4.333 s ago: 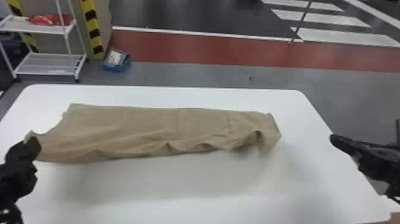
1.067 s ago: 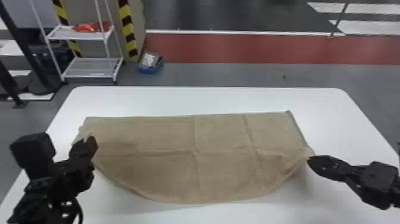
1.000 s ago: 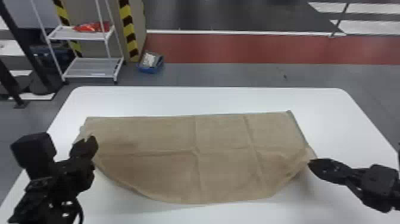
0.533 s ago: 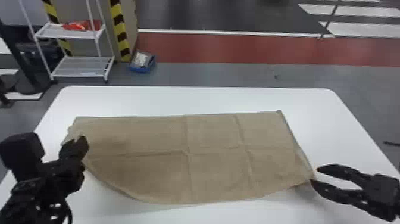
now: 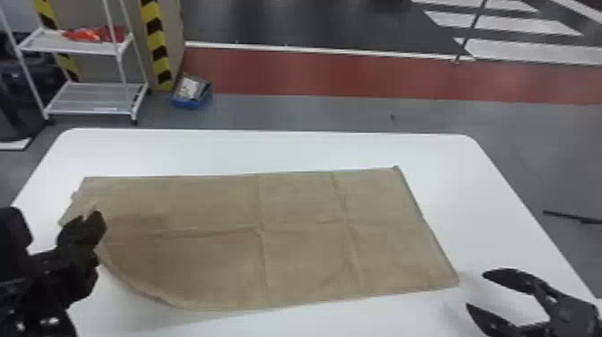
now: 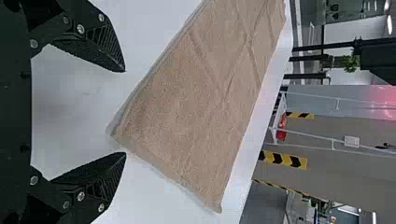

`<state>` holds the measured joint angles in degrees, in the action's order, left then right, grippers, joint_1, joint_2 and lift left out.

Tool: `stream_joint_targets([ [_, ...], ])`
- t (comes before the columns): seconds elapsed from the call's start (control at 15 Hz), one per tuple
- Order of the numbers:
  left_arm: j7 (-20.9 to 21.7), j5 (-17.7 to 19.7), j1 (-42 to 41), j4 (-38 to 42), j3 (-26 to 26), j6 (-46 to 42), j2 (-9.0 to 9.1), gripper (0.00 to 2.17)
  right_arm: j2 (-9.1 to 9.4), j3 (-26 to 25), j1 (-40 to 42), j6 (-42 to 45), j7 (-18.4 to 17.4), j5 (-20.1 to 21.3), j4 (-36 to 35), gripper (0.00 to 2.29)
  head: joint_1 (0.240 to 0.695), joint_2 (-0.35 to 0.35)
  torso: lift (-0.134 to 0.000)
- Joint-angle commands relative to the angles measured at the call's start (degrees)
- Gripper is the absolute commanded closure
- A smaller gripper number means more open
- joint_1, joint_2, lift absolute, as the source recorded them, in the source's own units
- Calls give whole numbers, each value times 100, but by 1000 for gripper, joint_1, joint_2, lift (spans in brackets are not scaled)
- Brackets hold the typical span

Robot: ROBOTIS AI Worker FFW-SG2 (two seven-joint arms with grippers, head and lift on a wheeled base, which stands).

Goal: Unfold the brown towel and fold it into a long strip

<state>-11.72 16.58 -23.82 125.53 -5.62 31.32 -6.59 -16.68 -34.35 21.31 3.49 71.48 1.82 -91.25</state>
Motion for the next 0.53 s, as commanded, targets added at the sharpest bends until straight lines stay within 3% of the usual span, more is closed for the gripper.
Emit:
stream_joint_targets([
  [0.0,65,-6,0,-143,0,-201,9,1463,-2,-11,-57,393,-108,-253,415,316,695,-145,-113],
  [0.27,117,-6,27,-222,17,-201,18,1463,33,288,-417,850,-442,-200,908,407,695,-152,-113],
  [0.47,109,-6,18,-196,9,-201,0,1463,33,473,-646,815,-477,29,1022,410,695,-135,-113],
])
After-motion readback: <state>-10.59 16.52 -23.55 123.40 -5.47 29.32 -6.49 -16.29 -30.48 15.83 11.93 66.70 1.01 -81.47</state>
